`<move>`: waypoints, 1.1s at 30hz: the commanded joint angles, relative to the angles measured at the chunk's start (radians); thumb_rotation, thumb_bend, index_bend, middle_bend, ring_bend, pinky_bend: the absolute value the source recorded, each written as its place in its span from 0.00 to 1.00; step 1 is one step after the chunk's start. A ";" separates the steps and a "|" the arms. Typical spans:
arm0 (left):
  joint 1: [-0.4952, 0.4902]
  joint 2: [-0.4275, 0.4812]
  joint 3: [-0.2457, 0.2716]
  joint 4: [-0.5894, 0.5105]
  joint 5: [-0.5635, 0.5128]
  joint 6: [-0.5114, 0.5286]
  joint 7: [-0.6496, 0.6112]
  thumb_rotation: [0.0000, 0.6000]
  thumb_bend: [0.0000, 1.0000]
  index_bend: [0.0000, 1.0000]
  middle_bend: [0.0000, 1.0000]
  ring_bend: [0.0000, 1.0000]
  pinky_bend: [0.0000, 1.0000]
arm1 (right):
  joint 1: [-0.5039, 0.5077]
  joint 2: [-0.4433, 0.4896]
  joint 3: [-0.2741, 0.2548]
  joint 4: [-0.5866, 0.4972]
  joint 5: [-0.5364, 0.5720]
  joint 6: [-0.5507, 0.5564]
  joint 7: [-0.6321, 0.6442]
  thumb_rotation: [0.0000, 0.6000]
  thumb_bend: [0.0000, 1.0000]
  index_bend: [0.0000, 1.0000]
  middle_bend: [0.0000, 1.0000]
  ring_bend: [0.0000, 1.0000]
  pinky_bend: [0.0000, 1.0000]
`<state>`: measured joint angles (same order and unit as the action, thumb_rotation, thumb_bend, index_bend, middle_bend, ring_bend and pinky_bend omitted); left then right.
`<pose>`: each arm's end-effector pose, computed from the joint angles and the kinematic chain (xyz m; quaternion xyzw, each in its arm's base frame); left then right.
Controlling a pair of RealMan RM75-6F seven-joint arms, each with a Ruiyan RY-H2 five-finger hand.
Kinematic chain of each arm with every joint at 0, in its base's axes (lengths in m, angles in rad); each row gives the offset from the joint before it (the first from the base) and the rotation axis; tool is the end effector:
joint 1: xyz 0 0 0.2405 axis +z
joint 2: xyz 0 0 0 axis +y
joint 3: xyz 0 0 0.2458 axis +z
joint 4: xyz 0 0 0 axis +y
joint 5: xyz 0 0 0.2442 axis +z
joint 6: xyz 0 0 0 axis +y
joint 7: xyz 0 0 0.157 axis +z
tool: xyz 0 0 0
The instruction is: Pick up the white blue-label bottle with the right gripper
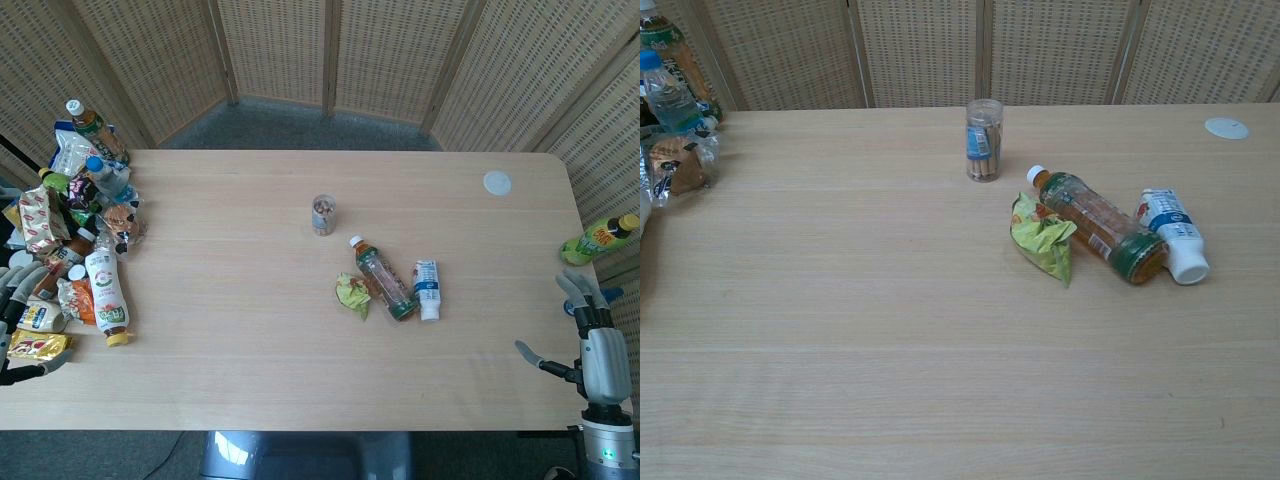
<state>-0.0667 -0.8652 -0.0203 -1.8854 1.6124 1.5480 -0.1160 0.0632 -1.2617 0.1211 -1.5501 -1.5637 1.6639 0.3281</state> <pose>-0.2620 0.1794 0.1708 -0.5927 -0.3993 -0.4519 0.5339 -0.2911 -0.2017 0.1180 0.4746 -0.4156 0.5796 0.5159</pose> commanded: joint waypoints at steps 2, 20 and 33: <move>-0.001 -0.001 0.000 0.003 -0.004 -0.003 0.001 1.00 0.00 0.00 0.00 0.00 0.00 | 0.002 -0.005 -0.001 0.002 -0.001 -0.005 -0.009 1.00 0.00 0.11 0.00 0.00 0.03; -0.009 -0.010 -0.007 0.010 -0.035 -0.023 0.011 1.00 0.00 0.00 0.00 0.00 0.00 | 0.063 -0.052 0.013 -0.068 0.039 -0.123 -0.092 1.00 0.00 0.06 0.00 0.00 0.02; -0.022 -0.026 -0.021 0.025 -0.085 -0.051 0.031 1.00 0.00 0.00 0.00 0.00 0.00 | 0.294 -0.225 0.165 -0.036 0.287 -0.411 -0.284 1.00 0.00 0.00 0.00 0.00 0.00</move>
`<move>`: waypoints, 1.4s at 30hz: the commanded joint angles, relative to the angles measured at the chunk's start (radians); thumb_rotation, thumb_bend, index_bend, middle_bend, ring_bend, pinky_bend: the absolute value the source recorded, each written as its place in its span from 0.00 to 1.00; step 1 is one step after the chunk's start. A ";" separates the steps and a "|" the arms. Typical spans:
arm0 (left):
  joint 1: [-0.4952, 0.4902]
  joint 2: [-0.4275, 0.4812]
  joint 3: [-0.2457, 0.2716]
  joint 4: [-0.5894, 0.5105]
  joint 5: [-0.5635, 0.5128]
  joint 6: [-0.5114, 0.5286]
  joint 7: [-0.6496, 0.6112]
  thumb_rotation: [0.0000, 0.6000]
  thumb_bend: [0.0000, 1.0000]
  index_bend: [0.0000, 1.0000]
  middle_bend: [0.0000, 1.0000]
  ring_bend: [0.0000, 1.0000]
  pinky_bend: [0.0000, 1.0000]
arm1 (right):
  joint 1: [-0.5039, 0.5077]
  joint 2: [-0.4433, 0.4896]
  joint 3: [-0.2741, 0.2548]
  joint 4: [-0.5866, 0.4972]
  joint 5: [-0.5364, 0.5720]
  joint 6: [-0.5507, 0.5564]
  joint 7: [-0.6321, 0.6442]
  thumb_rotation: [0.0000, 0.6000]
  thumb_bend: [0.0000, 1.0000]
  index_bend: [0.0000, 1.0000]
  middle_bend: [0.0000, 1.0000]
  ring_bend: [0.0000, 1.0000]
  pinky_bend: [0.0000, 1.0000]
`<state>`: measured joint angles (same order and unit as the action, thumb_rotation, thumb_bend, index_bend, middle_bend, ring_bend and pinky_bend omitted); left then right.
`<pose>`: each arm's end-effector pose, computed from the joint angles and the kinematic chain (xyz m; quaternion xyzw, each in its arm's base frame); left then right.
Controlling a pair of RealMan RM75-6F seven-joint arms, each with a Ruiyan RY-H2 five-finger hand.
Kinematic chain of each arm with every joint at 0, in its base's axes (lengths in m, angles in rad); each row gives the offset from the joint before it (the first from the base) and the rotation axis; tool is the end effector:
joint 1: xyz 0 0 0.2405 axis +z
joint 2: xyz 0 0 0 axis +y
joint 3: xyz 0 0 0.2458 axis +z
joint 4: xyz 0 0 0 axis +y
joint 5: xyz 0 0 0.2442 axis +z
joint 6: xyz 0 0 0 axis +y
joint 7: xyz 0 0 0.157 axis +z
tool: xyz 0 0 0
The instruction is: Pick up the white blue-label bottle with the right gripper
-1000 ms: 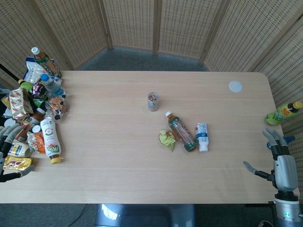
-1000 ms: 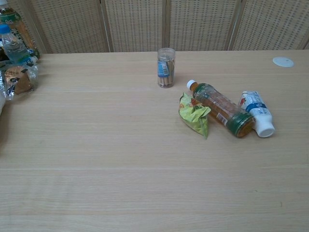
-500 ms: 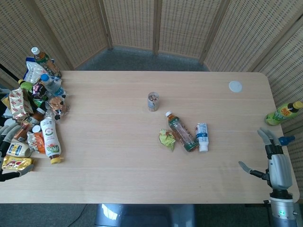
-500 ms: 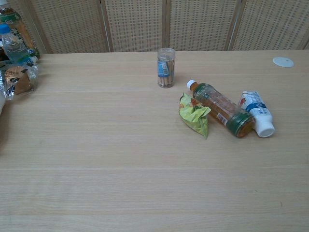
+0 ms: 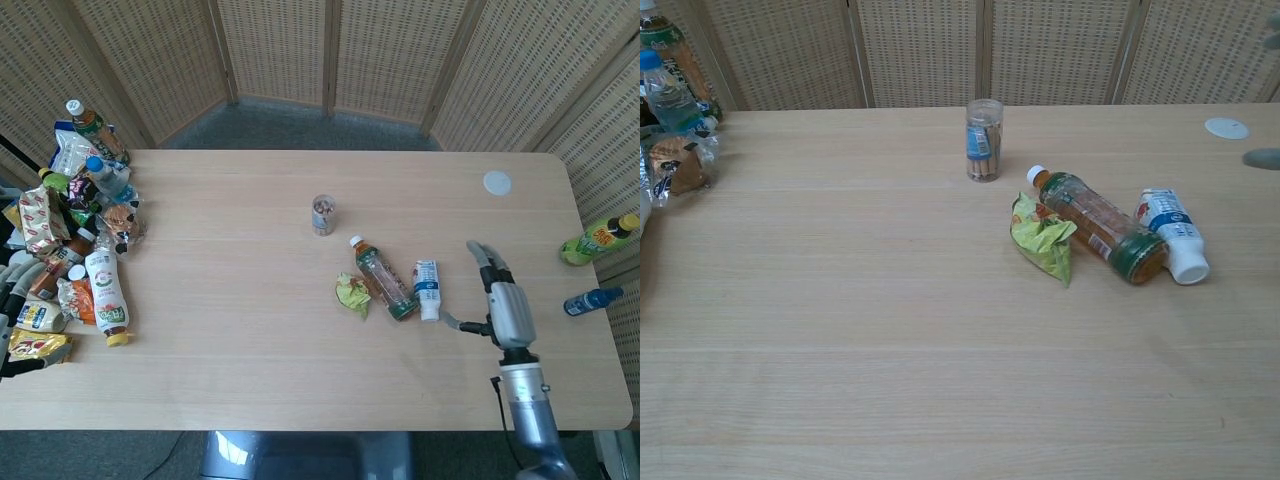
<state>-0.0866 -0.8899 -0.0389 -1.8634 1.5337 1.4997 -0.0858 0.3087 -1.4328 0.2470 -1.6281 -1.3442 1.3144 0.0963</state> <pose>-0.2737 0.1903 0.1660 -0.5859 -0.4093 -0.4287 0.5527 -0.2155 -0.2926 0.0384 0.5078 -0.4916 0.5417 0.4550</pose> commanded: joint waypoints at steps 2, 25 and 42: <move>-0.002 -0.003 -0.007 0.006 -0.017 -0.004 0.001 1.00 0.00 0.00 0.00 0.00 0.00 | 0.075 -0.086 0.049 0.076 0.110 -0.095 -0.077 1.00 0.00 0.00 0.00 0.00 0.00; -0.029 -0.037 -0.025 0.055 -0.105 -0.075 0.030 1.00 0.00 0.00 0.00 0.00 0.00 | 0.250 -0.362 0.087 0.585 0.265 -0.296 -0.082 1.00 0.00 0.00 0.00 0.00 0.00; -0.031 -0.046 -0.026 0.058 -0.116 -0.080 0.047 1.00 0.00 0.00 0.00 0.00 0.00 | 0.261 -0.433 0.053 0.730 0.241 -0.333 -0.039 1.00 0.00 0.00 0.00 0.00 0.00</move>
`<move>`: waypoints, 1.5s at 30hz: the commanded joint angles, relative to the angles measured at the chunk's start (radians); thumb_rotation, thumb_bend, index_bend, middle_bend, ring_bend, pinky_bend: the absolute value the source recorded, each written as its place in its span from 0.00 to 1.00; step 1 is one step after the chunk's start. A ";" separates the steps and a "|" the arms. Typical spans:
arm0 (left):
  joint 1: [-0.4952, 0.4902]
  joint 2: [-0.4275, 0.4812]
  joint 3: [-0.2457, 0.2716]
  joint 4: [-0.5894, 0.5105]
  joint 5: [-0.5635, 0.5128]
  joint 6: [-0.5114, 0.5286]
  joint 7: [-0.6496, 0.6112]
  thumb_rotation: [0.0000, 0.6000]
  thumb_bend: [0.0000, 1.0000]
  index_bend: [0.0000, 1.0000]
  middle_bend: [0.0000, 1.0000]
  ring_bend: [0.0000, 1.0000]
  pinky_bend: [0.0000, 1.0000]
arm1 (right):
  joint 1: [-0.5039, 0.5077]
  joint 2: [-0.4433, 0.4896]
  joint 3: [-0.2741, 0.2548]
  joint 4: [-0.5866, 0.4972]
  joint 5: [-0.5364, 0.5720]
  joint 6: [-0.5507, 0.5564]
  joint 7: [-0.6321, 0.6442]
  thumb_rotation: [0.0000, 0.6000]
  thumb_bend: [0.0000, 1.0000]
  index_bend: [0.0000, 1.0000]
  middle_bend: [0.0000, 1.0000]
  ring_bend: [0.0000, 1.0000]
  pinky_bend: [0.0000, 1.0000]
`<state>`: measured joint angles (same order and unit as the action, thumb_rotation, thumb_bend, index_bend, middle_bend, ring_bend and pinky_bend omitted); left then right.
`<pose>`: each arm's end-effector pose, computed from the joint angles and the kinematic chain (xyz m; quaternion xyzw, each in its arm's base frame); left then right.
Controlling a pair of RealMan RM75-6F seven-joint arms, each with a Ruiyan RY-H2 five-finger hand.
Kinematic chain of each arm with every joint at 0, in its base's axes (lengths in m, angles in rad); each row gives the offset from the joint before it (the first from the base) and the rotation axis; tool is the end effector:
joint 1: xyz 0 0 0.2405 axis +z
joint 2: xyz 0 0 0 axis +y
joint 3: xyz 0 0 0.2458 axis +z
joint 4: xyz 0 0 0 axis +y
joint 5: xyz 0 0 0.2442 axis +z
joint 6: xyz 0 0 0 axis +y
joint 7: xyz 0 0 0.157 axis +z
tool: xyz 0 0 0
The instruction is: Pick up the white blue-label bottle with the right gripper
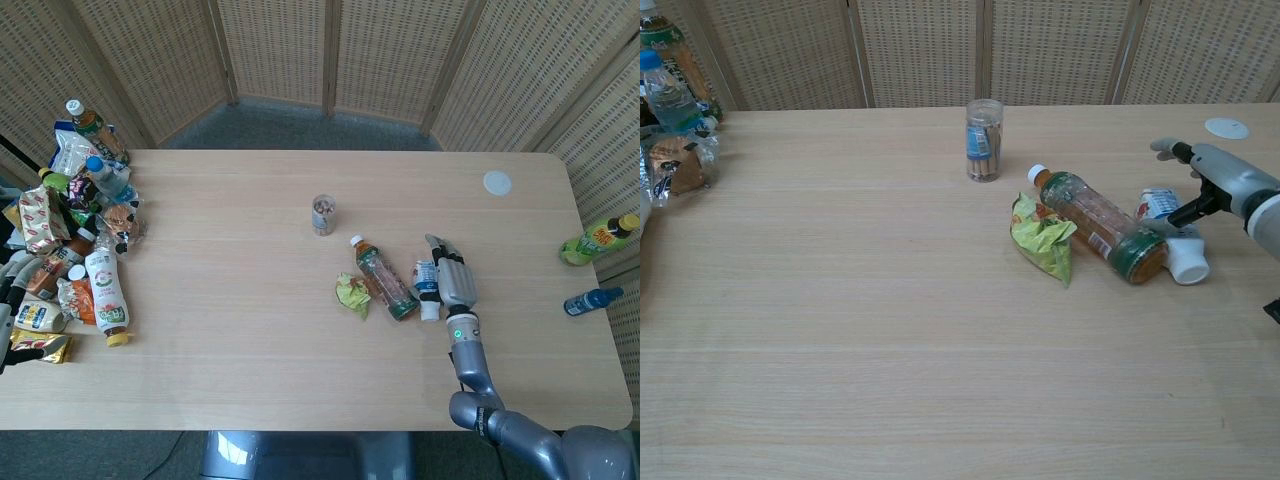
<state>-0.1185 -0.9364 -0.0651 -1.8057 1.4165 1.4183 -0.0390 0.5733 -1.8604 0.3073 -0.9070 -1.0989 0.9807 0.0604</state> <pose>-0.2956 0.2067 0.1570 -0.5782 -0.4246 -0.3876 0.5789 -0.2601 -0.3806 -0.0729 0.5388 -0.5365 0.4063 0.5068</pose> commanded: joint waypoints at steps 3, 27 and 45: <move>0.003 0.002 0.000 0.000 0.001 0.004 -0.002 1.00 0.00 0.00 0.00 0.00 0.00 | -0.014 -0.006 -0.019 0.030 -0.012 0.004 -0.001 1.00 0.00 0.00 0.00 0.00 0.00; -0.001 -0.006 0.007 -0.012 0.014 -0.002 0.016 1.00 0.00 0.00 0.00 0.00 0.00 | -0.087 0.137 -0.037 0.062 -0.055 0.003 0.082 1.00 0.00 0.00 0.00 0.00 0.00; 0.001 0.003 0.004 -0.008 0.012 0.002 -0.005 1.00 0.00 0.00 0.00 0.00 0.00 | -0.019 0.065 -0.042 0.124 -0.056 -0.074 0.018 1.00 0.00 0.00 0.00 0.00 0.00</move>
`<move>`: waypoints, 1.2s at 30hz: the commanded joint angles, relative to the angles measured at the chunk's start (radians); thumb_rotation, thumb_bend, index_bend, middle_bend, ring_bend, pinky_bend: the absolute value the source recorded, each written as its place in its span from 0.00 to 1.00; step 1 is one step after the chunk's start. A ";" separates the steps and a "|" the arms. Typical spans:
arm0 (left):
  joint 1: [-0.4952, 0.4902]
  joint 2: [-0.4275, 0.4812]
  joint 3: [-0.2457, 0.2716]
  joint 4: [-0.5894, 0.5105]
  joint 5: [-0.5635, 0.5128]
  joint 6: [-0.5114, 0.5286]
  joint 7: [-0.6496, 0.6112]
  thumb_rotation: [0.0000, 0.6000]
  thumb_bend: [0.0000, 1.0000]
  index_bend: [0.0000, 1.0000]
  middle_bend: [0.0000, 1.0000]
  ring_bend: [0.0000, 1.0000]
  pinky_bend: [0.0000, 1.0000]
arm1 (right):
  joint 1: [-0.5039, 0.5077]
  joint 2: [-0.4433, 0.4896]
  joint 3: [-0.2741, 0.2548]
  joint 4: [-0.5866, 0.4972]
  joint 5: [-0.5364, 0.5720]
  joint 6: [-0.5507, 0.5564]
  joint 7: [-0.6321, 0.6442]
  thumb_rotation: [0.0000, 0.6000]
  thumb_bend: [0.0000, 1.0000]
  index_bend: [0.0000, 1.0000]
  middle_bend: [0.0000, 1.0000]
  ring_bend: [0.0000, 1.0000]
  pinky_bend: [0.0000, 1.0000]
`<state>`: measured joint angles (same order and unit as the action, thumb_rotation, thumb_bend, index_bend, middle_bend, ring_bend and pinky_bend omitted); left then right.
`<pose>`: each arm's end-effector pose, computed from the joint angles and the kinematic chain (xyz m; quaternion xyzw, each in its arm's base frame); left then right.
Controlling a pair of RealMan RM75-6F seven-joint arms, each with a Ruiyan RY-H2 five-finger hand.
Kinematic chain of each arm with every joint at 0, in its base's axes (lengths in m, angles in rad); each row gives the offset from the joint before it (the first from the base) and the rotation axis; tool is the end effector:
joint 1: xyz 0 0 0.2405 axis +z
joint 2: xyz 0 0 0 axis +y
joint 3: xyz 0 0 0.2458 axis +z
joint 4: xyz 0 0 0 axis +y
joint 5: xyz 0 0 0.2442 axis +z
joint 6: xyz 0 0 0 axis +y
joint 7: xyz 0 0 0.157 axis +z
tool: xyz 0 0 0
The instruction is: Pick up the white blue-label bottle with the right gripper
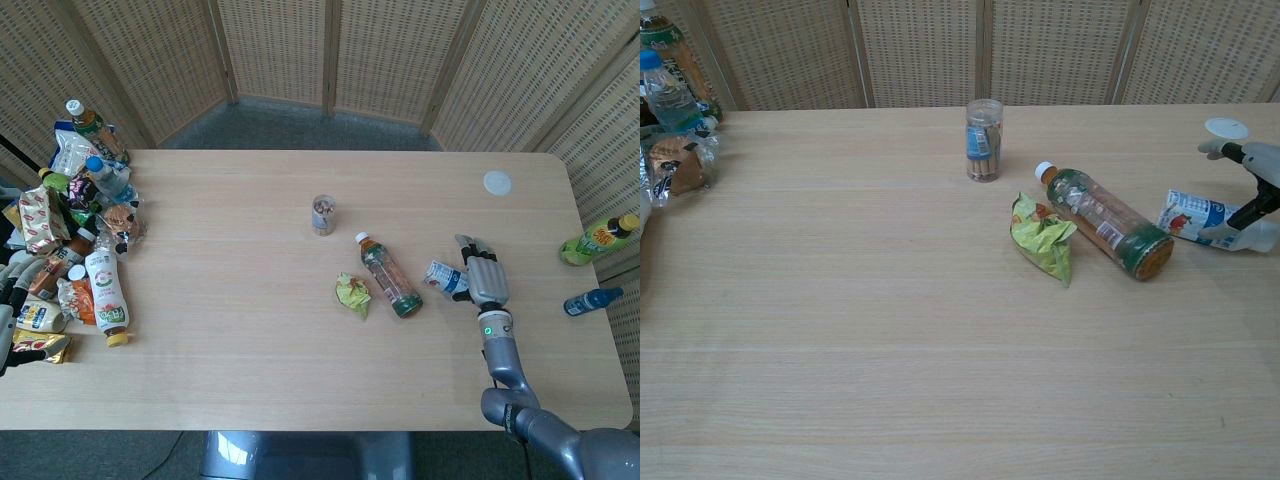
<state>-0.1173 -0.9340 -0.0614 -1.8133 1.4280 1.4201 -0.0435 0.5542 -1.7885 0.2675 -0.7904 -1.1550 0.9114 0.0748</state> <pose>-0.2930 0.2053 0.1559 -0.5802 -0.4258 -0.3909 0.5738 -0.3150 -0.3880 -0.0373 0.5758 -0.4955 0.3458 0.5509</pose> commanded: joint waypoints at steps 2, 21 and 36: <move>0.001 0.001 0.000 -0.001 0.002 0.002 -0.001 1.00 0.00 0.00 0.00 0.00 0.00 | 0.002 -0.015 -0.004 0.018 -0.001 -0.009 0.010 1.00 0.00 0.00 0.00 0.00 0.01; 0.001 -0.002 0.001 -0.002 0.000 0.002 0.005 1.00 0.00 0.00 0.00 0.00 0.00 | 0.017 -0.053 -0.013 0.119 -0.046 0.001 0.065 1.00 0.00 0.42 0.56 0.33 0.43; 0.001 0.004 0.003 -0.010 0.017 0.006 -0.012 1.00 0.00 0.00 0.00 0.00 0.00 | 0.000 0.137 0.063 -0.182 -0.046 0.157 -0.012 1.00 0.00 0.44 0.57 0.34 0.43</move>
<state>-0.1167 -0.9313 -0.0587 -1.8231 1.4441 1.4253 -0.0547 0.5604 -1.6991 0.3084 -0.9004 -1.2071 1.0333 0.0971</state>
